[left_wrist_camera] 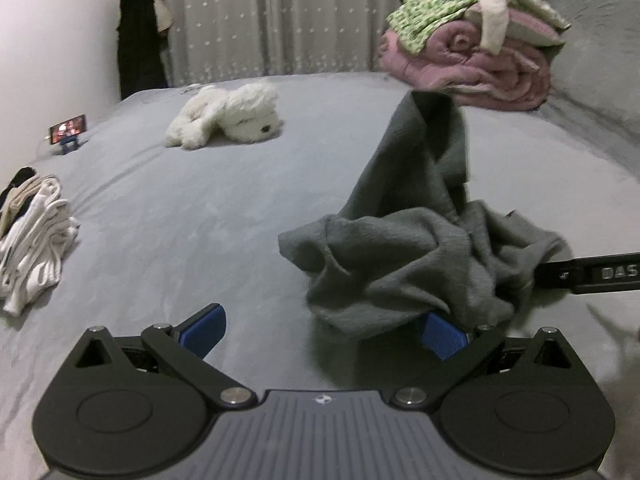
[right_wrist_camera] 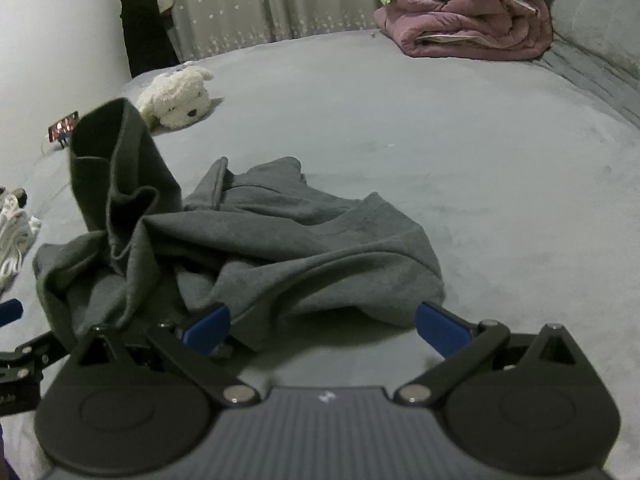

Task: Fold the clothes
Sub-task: 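Lower both grippers toward the crumpled grey shirt on the bed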

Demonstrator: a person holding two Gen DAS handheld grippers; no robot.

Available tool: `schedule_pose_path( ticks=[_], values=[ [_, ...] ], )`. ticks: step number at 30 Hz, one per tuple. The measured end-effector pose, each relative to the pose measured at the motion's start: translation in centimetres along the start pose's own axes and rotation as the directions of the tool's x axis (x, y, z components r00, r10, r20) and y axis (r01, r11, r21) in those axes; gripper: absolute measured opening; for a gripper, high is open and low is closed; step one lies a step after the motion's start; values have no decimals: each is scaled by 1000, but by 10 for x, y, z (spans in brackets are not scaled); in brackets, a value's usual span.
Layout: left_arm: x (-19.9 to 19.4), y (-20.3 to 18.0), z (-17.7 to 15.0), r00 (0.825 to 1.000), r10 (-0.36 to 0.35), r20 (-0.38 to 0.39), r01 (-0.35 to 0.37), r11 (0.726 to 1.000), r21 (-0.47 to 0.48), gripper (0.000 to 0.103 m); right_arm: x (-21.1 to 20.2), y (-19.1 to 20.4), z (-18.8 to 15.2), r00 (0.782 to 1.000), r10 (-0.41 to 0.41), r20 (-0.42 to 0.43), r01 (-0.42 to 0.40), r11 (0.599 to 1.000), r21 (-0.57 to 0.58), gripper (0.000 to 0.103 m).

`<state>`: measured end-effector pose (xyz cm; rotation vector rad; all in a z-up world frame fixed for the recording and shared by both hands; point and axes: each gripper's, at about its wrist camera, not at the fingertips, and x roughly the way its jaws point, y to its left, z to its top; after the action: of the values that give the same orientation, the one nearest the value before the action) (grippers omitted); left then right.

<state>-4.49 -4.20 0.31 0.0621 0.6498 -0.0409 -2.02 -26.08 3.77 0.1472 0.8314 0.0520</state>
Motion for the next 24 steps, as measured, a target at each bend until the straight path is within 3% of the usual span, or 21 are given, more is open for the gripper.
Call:
schedule_pose_path(
  ticks=[3, 17, 24],
  values=[
    [-9, -10, 15, 999, -33, 12, 33, 999, -19, 103, -3, -3, 1, 1000, 1, -2, -1, 1000, 8, 103],
    [1, -3, 38, 991, -124, -45, 127, 989, 71, 103, 1, -7, 2, 1000, -1, -26, 1, 1000, 16, 103],
    [20, 11, 34, 977, -182, -113, 183, 983, 1, 103, 1, -18, 4, 999, 24, -44, -20, 996, 89, 103]
  ],
)
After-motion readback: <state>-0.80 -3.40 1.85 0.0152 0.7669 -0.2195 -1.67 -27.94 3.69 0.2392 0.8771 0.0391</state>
